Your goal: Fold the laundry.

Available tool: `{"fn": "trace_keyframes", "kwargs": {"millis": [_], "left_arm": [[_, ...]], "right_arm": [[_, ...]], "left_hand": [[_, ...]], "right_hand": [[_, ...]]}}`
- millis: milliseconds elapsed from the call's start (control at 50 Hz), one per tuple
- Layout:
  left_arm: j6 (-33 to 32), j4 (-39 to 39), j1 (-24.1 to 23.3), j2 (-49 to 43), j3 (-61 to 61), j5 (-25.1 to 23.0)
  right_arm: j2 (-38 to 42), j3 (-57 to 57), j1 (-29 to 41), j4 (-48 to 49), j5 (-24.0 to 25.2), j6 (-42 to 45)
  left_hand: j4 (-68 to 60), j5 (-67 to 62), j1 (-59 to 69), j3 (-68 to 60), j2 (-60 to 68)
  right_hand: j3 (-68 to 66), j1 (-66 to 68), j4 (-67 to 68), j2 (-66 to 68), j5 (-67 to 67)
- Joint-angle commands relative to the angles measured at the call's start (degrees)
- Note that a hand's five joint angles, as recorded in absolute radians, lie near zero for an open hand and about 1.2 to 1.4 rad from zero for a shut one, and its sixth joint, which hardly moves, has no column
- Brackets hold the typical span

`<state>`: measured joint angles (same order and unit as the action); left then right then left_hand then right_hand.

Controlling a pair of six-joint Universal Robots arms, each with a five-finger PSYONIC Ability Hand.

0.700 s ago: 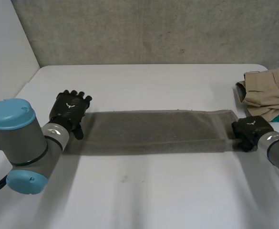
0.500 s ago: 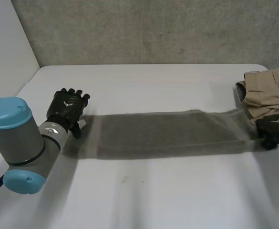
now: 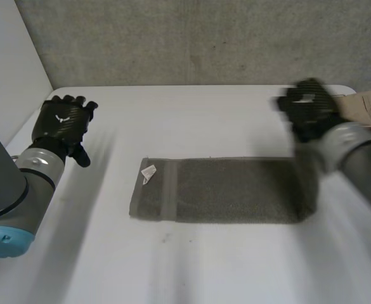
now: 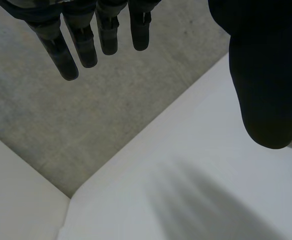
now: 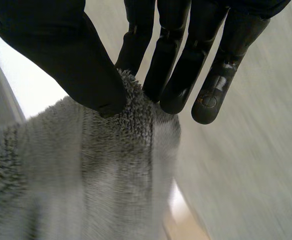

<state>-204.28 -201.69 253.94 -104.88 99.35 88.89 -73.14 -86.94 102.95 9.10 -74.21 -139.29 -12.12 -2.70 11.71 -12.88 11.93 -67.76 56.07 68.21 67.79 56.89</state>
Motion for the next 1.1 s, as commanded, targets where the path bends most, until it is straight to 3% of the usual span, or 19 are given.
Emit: {"fn": "trace_keyframes", "kwargs": {"millis": [20, 120, 220, 260, 280, 320, 420, 520, 700, 880, 1100], "left_arm": [[0.7, 0.2, 0.7, 1.2, 0.7, -0.5], [0.7, 0.2, 0.2, 0.7, 1.3, -0.8], [0.8, 0.0, -0.2, 0.3, 0.9, -0.9], [1.0, -0.1, -0.7, -0.1, 0.2, -0.9], [1.0, -0.2, -1.0, -0.4, 0.1, -0.9], [0.9, -0.5, -2.5, -1.6, -1.1, -0.9], [1.1, -0.5, -7.4, -4.1, -4.6, -0.7], [2.7, -0.5, -12.3, -5.9, -7.3, -0.8], [8.1, -0.1, -21.7, -15.3, -14.9, -1.2], [5.8, 2.4, -21.8, -26.3, -24.5, 1.6], [-7.0, 3.5, -17.9, -26.9, -21.2, 11.1]], "right_arm": [[11.5, 10.0, 21.2, 3.1, 5.0, -1.8], [22.1, 16.3, 28.0, 2.6, 6.5, -1.9], [26.8, 18.4, 29.9, 2.8, 9.1, -2.1], [27.3, 19.0, 29.9, 2.6, 8.8, -2.4], [27.1, 19.2, 29.8, 2.2, 8.0, -2.6], [26.6, 19.0, 29.6, 1.7, 6.6, -3.8], [22.7, 17.7, 27.8, -2.0, -0.7, -12.7], [15.2, 10.0, 17.4, -6.3, -7.0, -21.5], [10.5, -3.1, 11.4, -5.9, -7.3, -21.7], [9.8, -10.0, 11.2, -0.1, -7.0, -21.5], [9.5, -12.1, 11.4, 0.7, -7.1, -18.7]], "left_hand": [[2.1, 2.6, -1.7, 2.8, -1.9], [2.1, 2.6, -1.7, 2.8, -1.9], [2.1, 2.6, -1.7, 2.8, -1.9], [2.1, 2.6, -1.7, 2.8, -1.9], [2.1, 2.6, -1.7, 2.8, -1.9], [2.1, 2.6, -1.7, 2.8, -1.9], [1.9, 2.5, -1.5, 2.7, -1.7], [1.7, 2.3, -1.3, 2.5, -1.6], [0.9, 1.5, -0.5, 1.7, -0.7], [-0.3, 0.3, 0.7, 0.5, 0.5], [-4.3, -3.7, 4.7, -3.6, 4.5]], "right_hand": [[-12.2, 23.9, 11.8, 12.2, 13.1], [-12.2, 23.9, 11.8, 12.2, 13.1], [-12.2, 23.9, 11.8, 12.2, 13.1], [13.4, -1.8, -13.9, -13.5, -12.6], [44.9, -33.2, -45.4, -44.9, -44.0], [57.8, -46.1, -58.2, -57.8, -56.9], [57.8, -46.1, -58.2, -57.8, -56.9], [57.8, -46.1, -58.2, -57.8, -56.9], [57.8, -46.1, -58.2, -57.8, -56.9], [54.3, -42.6, -54.8, -54.4, -53.5], [51.6, -39.9, -52.1, -51.7, -50.7]]}}
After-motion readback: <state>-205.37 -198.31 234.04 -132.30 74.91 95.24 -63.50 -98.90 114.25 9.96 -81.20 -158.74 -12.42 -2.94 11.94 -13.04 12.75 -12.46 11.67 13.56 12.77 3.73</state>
